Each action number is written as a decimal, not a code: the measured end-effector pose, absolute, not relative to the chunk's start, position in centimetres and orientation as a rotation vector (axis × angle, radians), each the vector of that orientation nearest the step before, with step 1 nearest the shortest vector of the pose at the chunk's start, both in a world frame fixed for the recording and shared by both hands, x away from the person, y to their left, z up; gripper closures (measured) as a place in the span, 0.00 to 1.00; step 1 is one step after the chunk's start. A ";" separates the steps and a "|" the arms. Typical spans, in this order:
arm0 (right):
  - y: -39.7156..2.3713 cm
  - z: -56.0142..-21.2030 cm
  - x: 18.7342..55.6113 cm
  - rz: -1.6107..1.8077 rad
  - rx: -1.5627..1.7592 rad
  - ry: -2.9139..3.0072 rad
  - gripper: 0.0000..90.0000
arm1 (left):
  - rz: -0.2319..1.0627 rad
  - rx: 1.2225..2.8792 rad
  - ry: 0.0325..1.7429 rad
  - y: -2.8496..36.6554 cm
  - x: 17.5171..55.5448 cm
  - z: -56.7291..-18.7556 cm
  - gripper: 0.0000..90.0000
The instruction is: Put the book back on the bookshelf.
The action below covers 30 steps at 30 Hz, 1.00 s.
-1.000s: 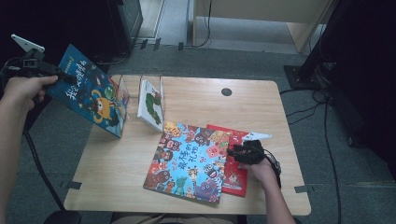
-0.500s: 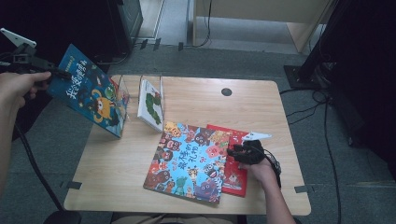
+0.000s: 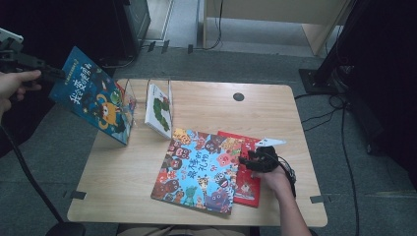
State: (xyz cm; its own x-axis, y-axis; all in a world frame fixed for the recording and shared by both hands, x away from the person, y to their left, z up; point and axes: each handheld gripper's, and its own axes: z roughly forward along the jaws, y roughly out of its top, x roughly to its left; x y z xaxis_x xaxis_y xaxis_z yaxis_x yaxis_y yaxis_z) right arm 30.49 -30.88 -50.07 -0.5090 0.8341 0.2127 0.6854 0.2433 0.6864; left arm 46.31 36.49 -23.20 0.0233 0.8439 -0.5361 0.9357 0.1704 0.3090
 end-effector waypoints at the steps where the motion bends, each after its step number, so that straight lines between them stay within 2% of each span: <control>1: -30.9 -50.0 30.5 1.119 1.453 2.309 0.47 | -0.197 1.673 1.821 36.5 46.2 -23.0 0.77; 16: -30.7 -49.5 31.4 1.110 1.478 2.299 0.43 | -0.146 1.705 1.764 35.8 44.3 -19.9 0.75; 30: -29.8 -49.4 32.2 1.099 1.446 2.336 0.42 | -0.109 1.792 1.687 32.3 43.6 -19.6 0.74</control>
